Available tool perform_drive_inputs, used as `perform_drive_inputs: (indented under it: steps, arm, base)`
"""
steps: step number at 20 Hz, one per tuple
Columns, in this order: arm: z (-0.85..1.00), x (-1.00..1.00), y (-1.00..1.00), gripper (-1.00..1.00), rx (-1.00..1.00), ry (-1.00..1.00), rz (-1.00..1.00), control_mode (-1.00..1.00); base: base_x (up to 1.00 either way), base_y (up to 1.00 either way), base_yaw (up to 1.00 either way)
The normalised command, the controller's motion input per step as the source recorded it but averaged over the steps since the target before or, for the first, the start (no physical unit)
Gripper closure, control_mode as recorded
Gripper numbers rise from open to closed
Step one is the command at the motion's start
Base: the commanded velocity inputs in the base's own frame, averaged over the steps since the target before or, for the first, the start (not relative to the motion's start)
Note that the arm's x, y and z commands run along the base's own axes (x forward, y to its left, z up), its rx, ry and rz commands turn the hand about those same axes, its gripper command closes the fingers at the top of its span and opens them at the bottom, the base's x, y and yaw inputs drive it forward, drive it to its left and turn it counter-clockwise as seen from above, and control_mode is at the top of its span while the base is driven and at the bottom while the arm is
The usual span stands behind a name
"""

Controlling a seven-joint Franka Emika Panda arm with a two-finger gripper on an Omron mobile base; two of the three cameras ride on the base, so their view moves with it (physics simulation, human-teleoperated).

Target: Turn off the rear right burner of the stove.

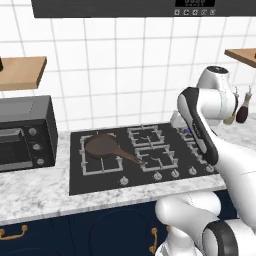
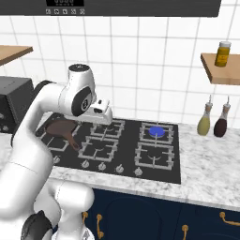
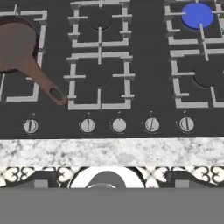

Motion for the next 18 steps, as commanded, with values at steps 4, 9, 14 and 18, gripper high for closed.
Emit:
perform_drive_inputs:
  steps: [4,9,14,18]
  arm:
    - [-0.99,-0.25,-0.92,-1.0,0.01,0.04,-0.12,-1.0]
    - [-0.89,0.08,-0.21,-1.0,0.0,0.18,-0.06,-1.0]
    - [-0.51,0.47,-0.14,-1.0,0.0,0.2,-0.03,-1.0]
    - [-0.43,0.39,-0.34,-1.0,0.0,0.14,-0.02,-1.0]
  base:
    - [0.0,0.0,0.0]
    - [0.0,0.0,0.0]
    - [0.0,0.0,0.0]
    - [0.0,0.0,0.0]
